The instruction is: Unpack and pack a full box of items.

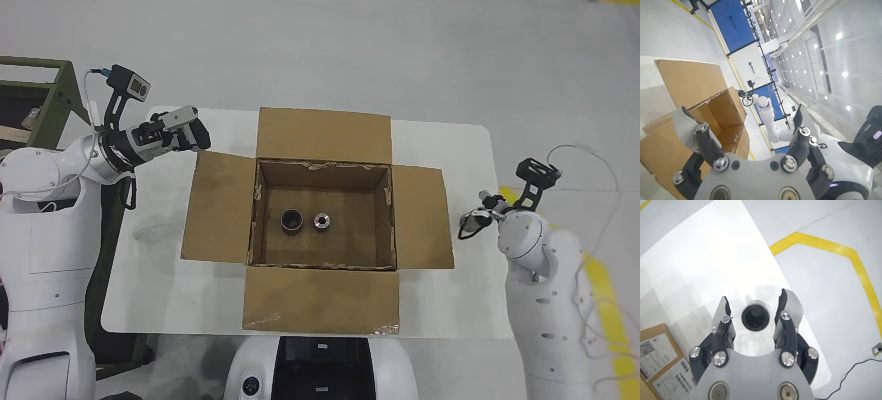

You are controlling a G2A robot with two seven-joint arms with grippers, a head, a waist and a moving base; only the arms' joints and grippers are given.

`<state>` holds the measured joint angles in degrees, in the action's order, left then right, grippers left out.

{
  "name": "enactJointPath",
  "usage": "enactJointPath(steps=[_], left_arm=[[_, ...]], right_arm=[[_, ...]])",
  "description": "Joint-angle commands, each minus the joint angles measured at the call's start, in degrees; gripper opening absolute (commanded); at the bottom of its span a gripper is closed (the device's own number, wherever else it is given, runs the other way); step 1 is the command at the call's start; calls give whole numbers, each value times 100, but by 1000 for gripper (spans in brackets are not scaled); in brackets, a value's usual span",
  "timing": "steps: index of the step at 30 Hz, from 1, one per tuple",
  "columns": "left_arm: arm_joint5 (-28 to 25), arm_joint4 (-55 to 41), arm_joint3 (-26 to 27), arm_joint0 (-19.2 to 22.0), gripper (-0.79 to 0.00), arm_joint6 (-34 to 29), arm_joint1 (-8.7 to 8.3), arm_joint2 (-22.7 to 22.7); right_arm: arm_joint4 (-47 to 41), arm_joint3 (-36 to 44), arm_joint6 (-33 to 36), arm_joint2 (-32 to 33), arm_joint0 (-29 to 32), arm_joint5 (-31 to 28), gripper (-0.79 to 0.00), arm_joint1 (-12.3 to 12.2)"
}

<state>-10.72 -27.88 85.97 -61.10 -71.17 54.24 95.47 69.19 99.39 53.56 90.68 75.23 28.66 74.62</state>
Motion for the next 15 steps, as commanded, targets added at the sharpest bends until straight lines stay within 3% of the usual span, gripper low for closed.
enactJointPath(steps=[1,7,11,15], left_arm=[[0,0,0,0,0,0,0,0],[0,0,0,0,0,0,0,0],[0,0,0,0,0,0,0,0],[0,0,0,0,0,0,0,0]], right_arm=[[76,159,82,-8,8,-11,-256,-6],[323,831,340,-126,41,-46,-262,-11],[175,1359,470,-206,66,-142,-219,1],[114,1812,554,-318,106,-382,-240,0]])
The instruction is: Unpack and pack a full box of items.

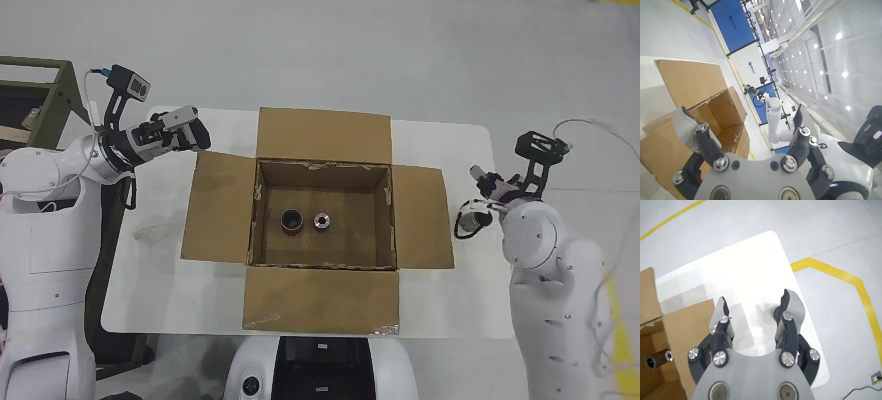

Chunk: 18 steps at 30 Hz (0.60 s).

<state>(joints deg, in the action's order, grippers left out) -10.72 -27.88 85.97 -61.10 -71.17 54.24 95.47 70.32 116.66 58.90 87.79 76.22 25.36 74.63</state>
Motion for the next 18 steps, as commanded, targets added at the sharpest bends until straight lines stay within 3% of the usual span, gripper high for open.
enactJointPath(steps=[1,10,18], left_arm=[[0,0,0,0,0,0,0,0],[0,0,0,0,0,0,0,0],[0,0,0,0,0,0,0,0]], right_arm=[[-43,187,54,-81,8,-138,-265,0],[-235,811,345,-795,-174,-617,-240,32],[-287,908,616,-1544,-497,-953,-231,73]])
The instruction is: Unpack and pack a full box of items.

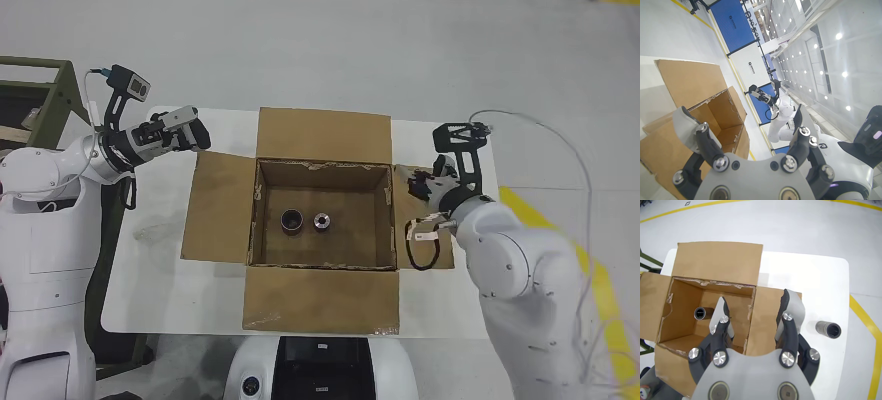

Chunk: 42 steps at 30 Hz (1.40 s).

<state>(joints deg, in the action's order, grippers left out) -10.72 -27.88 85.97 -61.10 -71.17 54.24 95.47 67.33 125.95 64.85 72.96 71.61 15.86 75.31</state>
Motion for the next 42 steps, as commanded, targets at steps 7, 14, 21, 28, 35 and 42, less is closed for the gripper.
enactJointPath(steps=[7,14,21,28,35,42], left_arm=[[0,0,0,0,0,0,0,0],[0,0,0,0,0,0,0,0],[0,0,0,0,0,0,0,0],[0,0,0,0,0,0,0,0],[0,0,0,0,0,0,0,0],[0,0,0,0,0,0,0,0]], right_arm=[[-137,-417,149,-686,-378,-171,-222,70],[-351,-874,227,-1317,-743,-398,-212,158],[-596,-1199,412,-1661,-985,-537,-194,223],[-814,-1498,617,-1925,-1095,-804,-188,259],[-868,-2087,584,-2107,-1233,-998,-191,293],[-999,-2578,555,-2278,-1412,-1320,-185,332]])
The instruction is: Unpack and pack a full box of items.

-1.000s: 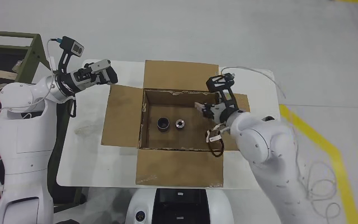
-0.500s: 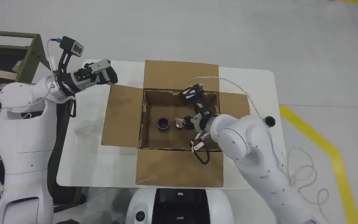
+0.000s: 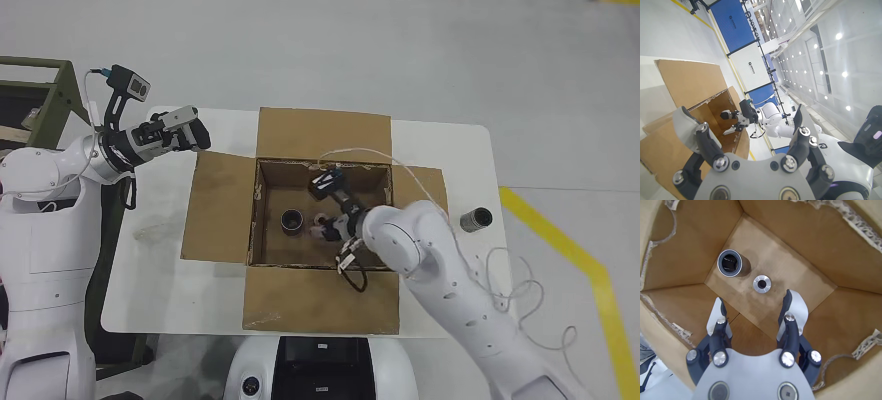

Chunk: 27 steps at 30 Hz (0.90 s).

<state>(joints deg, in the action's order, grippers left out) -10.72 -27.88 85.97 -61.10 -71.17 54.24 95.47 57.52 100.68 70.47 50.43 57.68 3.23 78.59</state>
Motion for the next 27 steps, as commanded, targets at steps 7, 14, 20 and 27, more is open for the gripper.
enactJointPath(steps=[7,14,20,27], left_arm=[[0,0,0,0,0,0,0,0],[0,0,0,0,0,0,0,0],[0,0,0,0,0,0,0,0],[0,0,0,0,0,0,0,0]], right_arm=[[-182,-444,-62,-269,-194,-514,-175,52],[-143,-893,-244,-464,-361,-732,-145,103],[-87,-1164,-413,-557,-481,-816,-142,141],[-116,-1518,-543,-659,-638,-811,-154,205]])
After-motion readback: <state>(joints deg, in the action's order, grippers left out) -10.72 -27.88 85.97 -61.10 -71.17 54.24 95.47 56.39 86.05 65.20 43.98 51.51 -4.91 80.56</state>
